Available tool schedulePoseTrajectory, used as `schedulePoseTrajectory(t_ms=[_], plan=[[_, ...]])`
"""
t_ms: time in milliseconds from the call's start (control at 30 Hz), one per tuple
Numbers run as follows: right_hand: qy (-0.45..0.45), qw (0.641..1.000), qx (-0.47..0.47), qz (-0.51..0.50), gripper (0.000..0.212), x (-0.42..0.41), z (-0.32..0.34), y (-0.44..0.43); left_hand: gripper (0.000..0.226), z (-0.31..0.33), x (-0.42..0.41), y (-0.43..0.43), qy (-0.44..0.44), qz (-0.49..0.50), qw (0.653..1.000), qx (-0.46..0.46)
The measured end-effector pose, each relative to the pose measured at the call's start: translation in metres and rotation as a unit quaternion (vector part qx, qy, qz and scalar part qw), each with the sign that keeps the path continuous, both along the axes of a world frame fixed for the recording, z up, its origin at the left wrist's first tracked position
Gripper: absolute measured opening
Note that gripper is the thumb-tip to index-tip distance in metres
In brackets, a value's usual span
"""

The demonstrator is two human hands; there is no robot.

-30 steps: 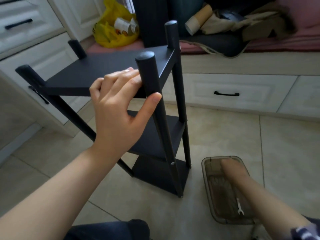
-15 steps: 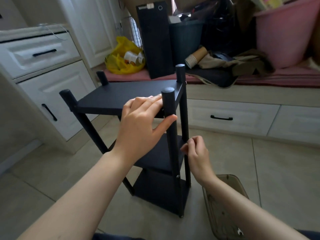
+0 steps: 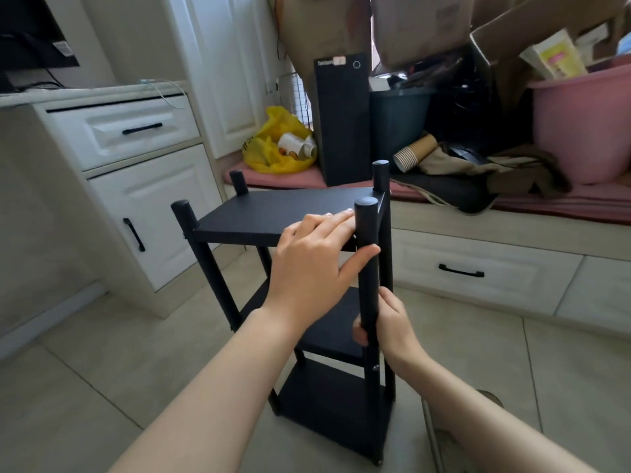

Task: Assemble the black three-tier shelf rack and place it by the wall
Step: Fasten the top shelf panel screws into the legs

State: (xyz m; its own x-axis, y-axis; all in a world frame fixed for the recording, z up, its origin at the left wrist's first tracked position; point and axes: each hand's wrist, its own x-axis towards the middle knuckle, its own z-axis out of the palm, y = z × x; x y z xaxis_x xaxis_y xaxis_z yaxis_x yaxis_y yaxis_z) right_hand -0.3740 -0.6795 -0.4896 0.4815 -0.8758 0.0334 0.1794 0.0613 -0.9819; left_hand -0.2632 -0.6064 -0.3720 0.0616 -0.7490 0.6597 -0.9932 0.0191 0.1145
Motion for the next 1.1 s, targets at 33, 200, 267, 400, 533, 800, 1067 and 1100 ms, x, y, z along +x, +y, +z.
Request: schedulePoseTrajectory(t_ms=[33,200,267,400,533,800,1067,1100], plan=[[0.006,1.0,-0.005,0.007,0.023,0.006,0.004,-0.002,0.061,0.001,0.006,0.0,0.007,0.004,1.0,-0.005],[0.053,0.997,-0.04,0.039,0.022,0.034,0.023,-0.013,0.06,0.009,0.039,-0.005,0.04,0.032,0.998,-0.027],[0.073,0.995,-0.046,0.054,0.022,0.046,0.033,-0.02,0.058,0.014,0.052,-0.008,0.046,0.045,0.997,-0.03],[0.098,0.992,-0.058,0.062,0.02,0.077,0.055,-0.033,0.046,0.027,0.081,-0.014,0.074,0.081,0.994,-0.023],[0.114,0.988,-0.076,0.066,0.023,0.111,0.068,-0.035,0.045,0.034,0.114,-0.012,0.103,0.13,0.986,-0.019],[0.164,0.979,-0.083,0.09,0.018,0.172,0.084,-0.033,0.048,0.037,0.168,0.003,0.151,0.202,0.967,-0.043],[0.229,0.956,-0.123,0.136,0.019,0.188,0.091,-0.031,0.042,0.019,0.179,0.036,0.264,0.21,0.935,-0.112],[0.225,0.955,-0.133,0.141,0.018,0.188,0.087,-0.029,0.038,0.014,0.18,0.043,0.285,0.202,0.93,-0.113]])
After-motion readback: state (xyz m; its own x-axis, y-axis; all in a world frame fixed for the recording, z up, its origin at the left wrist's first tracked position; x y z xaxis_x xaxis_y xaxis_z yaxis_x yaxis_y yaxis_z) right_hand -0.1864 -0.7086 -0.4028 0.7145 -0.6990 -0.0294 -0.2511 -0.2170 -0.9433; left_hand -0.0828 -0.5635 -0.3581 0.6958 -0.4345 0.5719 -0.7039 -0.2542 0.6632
